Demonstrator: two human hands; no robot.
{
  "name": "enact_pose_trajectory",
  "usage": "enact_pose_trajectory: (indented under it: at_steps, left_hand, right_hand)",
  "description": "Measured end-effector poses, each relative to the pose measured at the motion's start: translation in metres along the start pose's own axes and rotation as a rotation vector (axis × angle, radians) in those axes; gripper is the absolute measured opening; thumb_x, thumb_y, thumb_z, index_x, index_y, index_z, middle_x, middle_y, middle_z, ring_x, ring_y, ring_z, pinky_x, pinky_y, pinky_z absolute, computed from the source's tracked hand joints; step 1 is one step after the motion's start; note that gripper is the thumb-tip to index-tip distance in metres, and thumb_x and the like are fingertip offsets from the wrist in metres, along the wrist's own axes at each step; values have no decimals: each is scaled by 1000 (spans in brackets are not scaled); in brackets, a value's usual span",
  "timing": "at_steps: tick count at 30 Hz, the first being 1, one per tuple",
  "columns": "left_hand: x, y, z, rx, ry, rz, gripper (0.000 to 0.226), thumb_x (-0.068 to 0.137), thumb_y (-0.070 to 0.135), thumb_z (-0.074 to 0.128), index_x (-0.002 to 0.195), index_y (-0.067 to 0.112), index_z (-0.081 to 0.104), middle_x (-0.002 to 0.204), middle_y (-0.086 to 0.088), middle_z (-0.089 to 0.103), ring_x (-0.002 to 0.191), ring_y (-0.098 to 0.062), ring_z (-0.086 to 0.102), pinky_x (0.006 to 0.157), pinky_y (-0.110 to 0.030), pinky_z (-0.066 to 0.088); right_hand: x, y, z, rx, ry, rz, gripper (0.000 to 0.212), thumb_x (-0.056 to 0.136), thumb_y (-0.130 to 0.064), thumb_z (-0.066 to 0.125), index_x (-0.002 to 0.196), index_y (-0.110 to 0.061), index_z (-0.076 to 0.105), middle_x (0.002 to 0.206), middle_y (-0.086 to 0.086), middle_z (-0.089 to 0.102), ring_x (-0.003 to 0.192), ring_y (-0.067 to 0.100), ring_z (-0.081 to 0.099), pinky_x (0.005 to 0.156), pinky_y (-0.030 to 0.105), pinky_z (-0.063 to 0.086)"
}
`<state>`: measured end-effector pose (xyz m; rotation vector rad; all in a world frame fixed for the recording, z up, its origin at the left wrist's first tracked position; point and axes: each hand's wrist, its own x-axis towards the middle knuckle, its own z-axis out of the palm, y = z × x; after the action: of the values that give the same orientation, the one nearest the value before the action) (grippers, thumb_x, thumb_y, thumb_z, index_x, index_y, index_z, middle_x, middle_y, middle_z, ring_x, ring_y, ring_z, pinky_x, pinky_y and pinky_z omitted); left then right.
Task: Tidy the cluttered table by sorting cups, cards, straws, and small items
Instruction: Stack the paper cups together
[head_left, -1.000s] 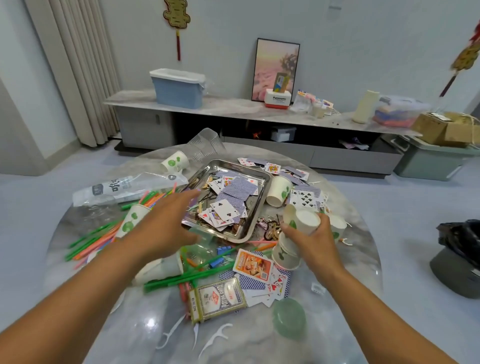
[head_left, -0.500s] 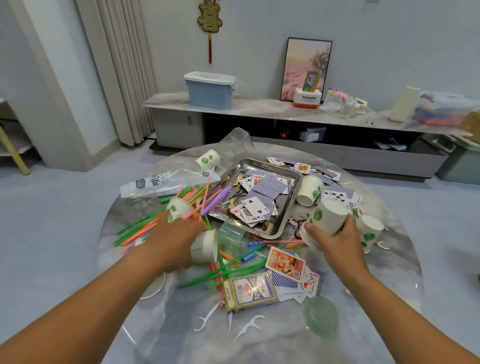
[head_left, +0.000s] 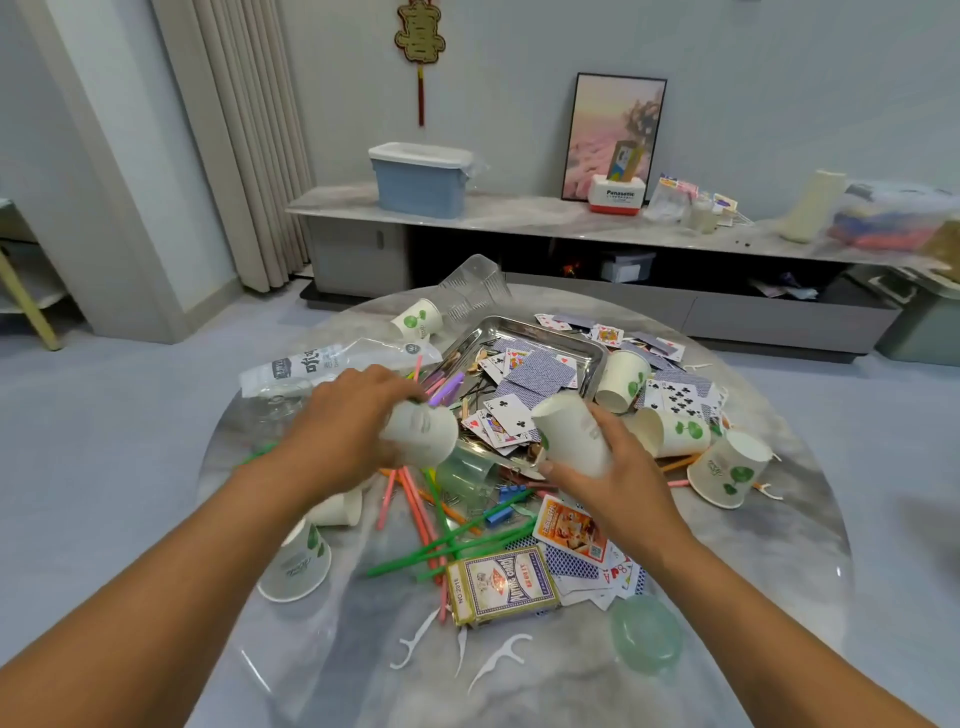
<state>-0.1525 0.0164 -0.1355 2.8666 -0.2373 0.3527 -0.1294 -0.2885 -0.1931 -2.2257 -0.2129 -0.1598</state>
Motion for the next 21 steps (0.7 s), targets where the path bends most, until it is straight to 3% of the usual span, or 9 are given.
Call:
enact_pose_trajectory:
  at_steps: [2, 3, 5, 7, 9, 11, 15, 18, 21]
  left_hand:
    - [0, -1, -13, -538, -123, -230, 58, 71, 16, 90, 117, 33, 59, 111, 3, 64, 89, -20, 69, 69, -30, 57]
    - [-1, -2, -15, -788, -168, -283, 54, 73, 16, 89, 117, 26, 59, 109, -4, 67, 86, -24, 72, 71, -35, 61]
    - [-2, -5, -12, -984, -251, -323, 49, 76, 27, 84, 119, 21, 60, 111, -10, 71, 95, -31, 73, 87, -48, 59]
    - [-4, 3, -5, -1017, -323, -304, 47, 79, 39, 76, 120, 20, 61, 106, -6, 74, 96, -27, 71, 88, -43, 56]
    - [-5, 17, -2, -1005, -329, -300, 48, 80, 48, 69, 119, 22, 63, 95, 0, 71, 82, -13, 64, 72, -27, 52]
    - [-6, 28, 2, -1011, -301, -290, 48, 78, 53, 66, 117, 26, 63, 87, 5, 67, 72, -5, 56, 64, -20, 48]
    - [-7, 34, 7, -1048, -253, -309, 50, 78, 59, 64, 118, 30, 64, 79, 13, 65, 63, -2, 52, 64, -24, 46]
    - [-11, 46, 8, -1127, -298, -323, 44, 84, 60, 58, 119, 34, 62, 88, 4, 63, 69, -10, 53, 69, -27, 48]
    - [-15, 52, 8, -1200, -353, -343, 51, 83, 67, 51, 125, 38, 56, 94, -2, 67, 79, -17, 58, 75, -32, 52]
  right_hand:
    - [-1, -4, 4, -18, -42, -30, 85, 69, -68, 78, 142, -55, 37, 128, -11, 52, 111, 17, 54, 90, 43, 54]
    - [-1, -7, 6, -24, -63, -41, 87, 68, -68, 78, 143, -56, 37, 129, -12, 52, 111, 16, 53, 90, 44, 54]
    - [-2, -14, 10, -46, -102, -63, 91, 64, -70, 78, 144, -57, 37, 130, -12, 52, 115, 16, 50, 94, 44, 52]
    - [-2, -22, 13, -87, -133, -110, 92, 65, -65, 82, 146, -56, 38, 132, -13, 50, 120, 14, 45, 101, 39, 46]
    - [-2, -32, 13, -110, -150, -176, 91, 68, -56, 86, 147, -50, 41, 127, -13, 48, 119, 10, 42, 102, 33, 41]
    - [-2, -42, 15, -154, -164, -240, 93, 69, -52, 88, 149, -46, 42, 122, -12, 46, 115, 8, 41, 102, 33, 41]
    - [-7, -54, 19, 18, -125, -222, 109, 60, -52, 92, 150, -54, 31, 134, -16, 42, 122, 4, 45, 97, 25, 44]
    - [-13, -61, 27, 239, -58, -181, 111, 53, -63, 87, 147, -60, 28, 139, -21, 43, 127, 6, 49, 104, 42, 49]
    - [-15, -68, 36, 192, -37, -212, 109, 53, -68, 83, 147, -59, 27, 131, -29, 46, 125, 7, 50, 104, 46, 47]
